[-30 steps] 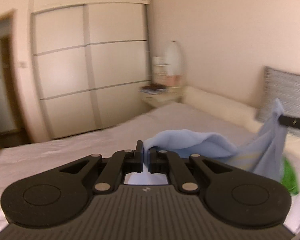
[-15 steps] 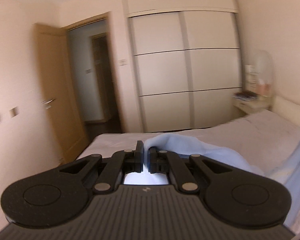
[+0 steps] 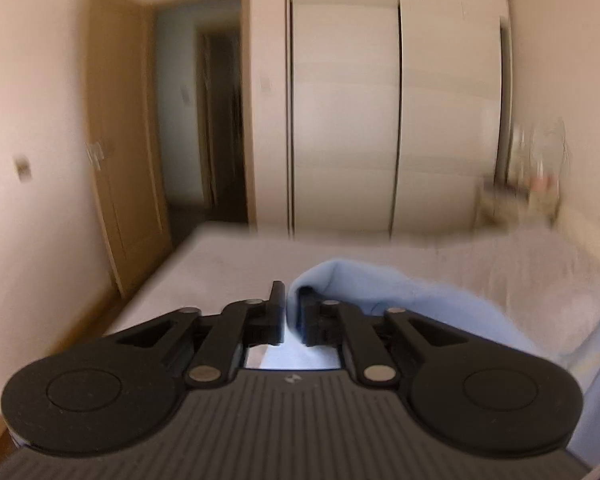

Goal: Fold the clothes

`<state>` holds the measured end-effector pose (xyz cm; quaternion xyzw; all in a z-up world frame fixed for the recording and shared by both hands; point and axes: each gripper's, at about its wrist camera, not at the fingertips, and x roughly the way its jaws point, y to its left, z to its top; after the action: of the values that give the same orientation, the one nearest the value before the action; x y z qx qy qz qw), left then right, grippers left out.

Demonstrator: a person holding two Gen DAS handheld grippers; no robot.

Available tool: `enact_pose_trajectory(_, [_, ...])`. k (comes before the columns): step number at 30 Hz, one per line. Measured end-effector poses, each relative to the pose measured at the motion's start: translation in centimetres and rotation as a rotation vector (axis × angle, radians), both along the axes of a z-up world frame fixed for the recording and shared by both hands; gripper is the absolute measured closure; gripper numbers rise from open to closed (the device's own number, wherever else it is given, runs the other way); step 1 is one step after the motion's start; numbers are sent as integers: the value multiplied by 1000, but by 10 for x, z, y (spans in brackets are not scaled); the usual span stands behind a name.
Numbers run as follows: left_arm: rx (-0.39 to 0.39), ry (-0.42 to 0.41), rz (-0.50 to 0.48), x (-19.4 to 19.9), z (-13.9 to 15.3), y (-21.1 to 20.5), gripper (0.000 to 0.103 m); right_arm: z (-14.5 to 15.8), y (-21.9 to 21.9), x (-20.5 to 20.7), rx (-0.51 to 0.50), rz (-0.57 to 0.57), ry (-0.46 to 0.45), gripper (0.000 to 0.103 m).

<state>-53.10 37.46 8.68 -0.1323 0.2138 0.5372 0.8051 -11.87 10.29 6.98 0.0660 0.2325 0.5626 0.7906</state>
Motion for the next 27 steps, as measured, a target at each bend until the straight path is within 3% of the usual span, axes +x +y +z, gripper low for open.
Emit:
enact_pose_trajectory(1, [-76, 34, 1, 3, -22, 23, 75, -13, 20, 2, -47, -31, 11, 69])
enact_pose_trajectory(3, [-217, 98, 0, 7, -67, 63, 70, -46, 52, 5, -198, -104, 74, 45])
enact_pose_trajectory(6, [-350, 171, -34, 8, -134, 68, 72, -93, 62, -4, -345, -155, 146, 43])
enact_pose_trajectory(8, [-409, 221, -50, 6, -172, 59, 70, -120, 50, -16, -392, -159, 197, 35])
enact_pose_trajectory(9, [-446, 224, -51, 6, -187, 52, 65, -134, 44, -22, -422, -155, 225, 31])
enact_pose_trajectory(13, [-662, 177, -59, 4, -244, 24, 65, -200, 16, -39, -596, -139, 323, 31])
enact_pose_trajectory(15, [-725, 191, -69, 5, -265, 13, 65, -227, 2, -48, -671, -132, 380, 31])
enact_pose_trajectory(18, [-748, 225, -124, 19, -279, -12, 64, -256, -10, -50, -741, -99, 462, 31])
enact_pose_trajectory(20, [-715, 275, -182, 34, -282, -24, 60, -266, -12, -65, -776, -51, 455, 31])
enact_pose_trajectory(27, [-546, 460, -313, 84, -296, -50, 58, -286, 1, -101, -920, 163, 203, 31])
